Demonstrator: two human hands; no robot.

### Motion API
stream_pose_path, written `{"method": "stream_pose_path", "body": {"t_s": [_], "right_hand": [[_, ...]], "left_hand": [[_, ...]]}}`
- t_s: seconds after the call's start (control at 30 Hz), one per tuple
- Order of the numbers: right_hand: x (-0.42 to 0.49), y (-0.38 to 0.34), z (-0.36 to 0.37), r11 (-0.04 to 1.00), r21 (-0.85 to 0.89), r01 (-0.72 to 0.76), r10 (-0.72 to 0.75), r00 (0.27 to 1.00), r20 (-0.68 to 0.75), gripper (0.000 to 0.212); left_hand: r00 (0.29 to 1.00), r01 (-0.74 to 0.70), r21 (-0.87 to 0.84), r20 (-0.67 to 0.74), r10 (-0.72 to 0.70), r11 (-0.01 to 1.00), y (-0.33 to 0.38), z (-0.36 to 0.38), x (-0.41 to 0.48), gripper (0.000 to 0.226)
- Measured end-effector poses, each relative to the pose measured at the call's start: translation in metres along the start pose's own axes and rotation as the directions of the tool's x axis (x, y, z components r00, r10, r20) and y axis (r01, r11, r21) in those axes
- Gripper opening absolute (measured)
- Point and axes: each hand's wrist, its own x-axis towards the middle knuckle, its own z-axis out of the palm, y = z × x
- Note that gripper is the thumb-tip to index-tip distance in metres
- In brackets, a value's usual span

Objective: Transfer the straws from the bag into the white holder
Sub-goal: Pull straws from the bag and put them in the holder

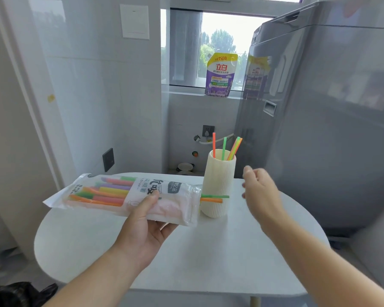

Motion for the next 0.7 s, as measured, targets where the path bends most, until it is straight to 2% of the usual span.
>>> {"method": "stream_pose_path", "body": {"t_s": [0.1, 0.17, 0.23, 0.3, 0.43, 0.57, 0.7], "right_hand": [[-0.023, 0.017, 0.01, 0.961, 0.132, -0.245, 0.221, 0.96, 0.17, 0.047], [-0.033, 0.022, 0.016, 0.88, 0.224, -0.418, 0.362, 0.897, 0.252, 0.052], [-0.042, 0.023, 0.022, 0.806, 0.288, -0.517, 0.435, 0.848, 0.305, 0.053], [-0.047, 0.022, 0.028, 0.758, 0.37, -0.537, 0.434, 0.839, 0.328, 0.05], [-0.05, 0.02, 0.031, 0.741, 0.467, -0.483, 0.355, 0.871, 0.339, 0.035], [-0.055, 0.021, 0.033, 0.741, 0.506, -0.442, 0.269, 0.885, 0.379, 0.02], [-0.049, 0.022, 0.025, 0.742, 0.509, -0.436, 0.304, 0.896, 0.324, 0.022]], "left_hand": [[0.998, -0.04, 0.052, 0.044, 0.038, 0.998, 0.002, 0.003, -0.004, 0.051], [0.994, -0.085, 0.104, 0.074, 0.078, 0.991, 0.002, 0.004, -0.007, 0.048], [0.99, -0.122, 0.155, 0.094, 0.109, 0.98, 0.001, 0.006, -0.01, 0.048], [0.984, -0.156, 0.194, 0.113, 0.136, 0.969, 0.001, 0.008, -0.013, 0.052], [0.974, -0.21, 0.249, 0.137, 0.18, 0.946, -0.003, 0.015, -0.018, 0.064], [0.975, -0.207, 0.269, 0.139, 0.174, 0.941, -0.005, 0.017, -0.02, 0.049], [0.982, -0.181, 0.221, 0.096, 0.163, 0.958, 0.001, 0.012, -0.017, 0.056]]}}
